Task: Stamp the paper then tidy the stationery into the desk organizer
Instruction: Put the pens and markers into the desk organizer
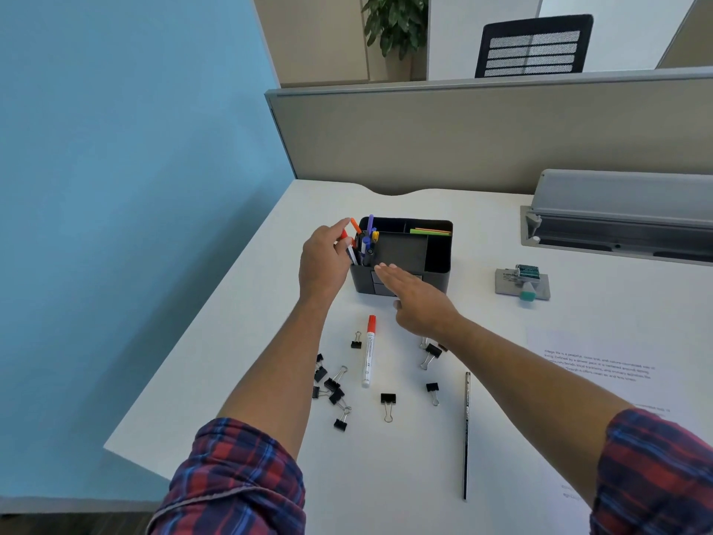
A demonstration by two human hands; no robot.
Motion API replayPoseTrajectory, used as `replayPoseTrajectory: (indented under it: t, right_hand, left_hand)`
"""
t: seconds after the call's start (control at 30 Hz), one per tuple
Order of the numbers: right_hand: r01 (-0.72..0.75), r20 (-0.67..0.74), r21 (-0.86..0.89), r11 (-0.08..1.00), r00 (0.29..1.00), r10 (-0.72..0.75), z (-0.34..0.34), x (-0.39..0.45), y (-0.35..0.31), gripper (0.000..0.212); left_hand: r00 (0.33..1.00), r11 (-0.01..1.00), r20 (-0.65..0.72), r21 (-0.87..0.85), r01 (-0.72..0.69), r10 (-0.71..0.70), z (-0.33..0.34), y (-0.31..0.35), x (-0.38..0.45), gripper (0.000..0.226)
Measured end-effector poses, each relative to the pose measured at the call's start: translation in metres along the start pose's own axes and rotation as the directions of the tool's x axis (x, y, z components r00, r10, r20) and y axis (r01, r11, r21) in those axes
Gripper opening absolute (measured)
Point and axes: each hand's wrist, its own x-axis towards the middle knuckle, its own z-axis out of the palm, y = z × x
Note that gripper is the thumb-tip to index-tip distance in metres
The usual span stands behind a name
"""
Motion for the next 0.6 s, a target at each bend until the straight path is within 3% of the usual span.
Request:
replayPoseTrajectory:
  t: [0.2,0.37,0.6]
  right_hand:
    - [0.018,0.012,-0.025,1.000,1.000,-0.018,0.001,-0.004,0.002,0.084]
    - [0.057,-0.002,-0.111,0.992,0.998,-0.058,0.017,-0.010,0.004,0.083]
    - [0.200,0.148,-0.158,0.967,0.973,-0.177,0.048,-0.029,0.001,0.088]
  left_hand:
    - [0.995,0.997,0.075,0.063,0.055,-0.060,0.009,-0.006,-0.006,0.036]
    - [0.995,0.997,0.062,0.028,0.076,-0.078,0.010,-0.007,-0.011,0.017]
    - [0.969,0.987,0.245,0.162,-0.022,-0.019,0.016,-0.013,-0.018,0.040]
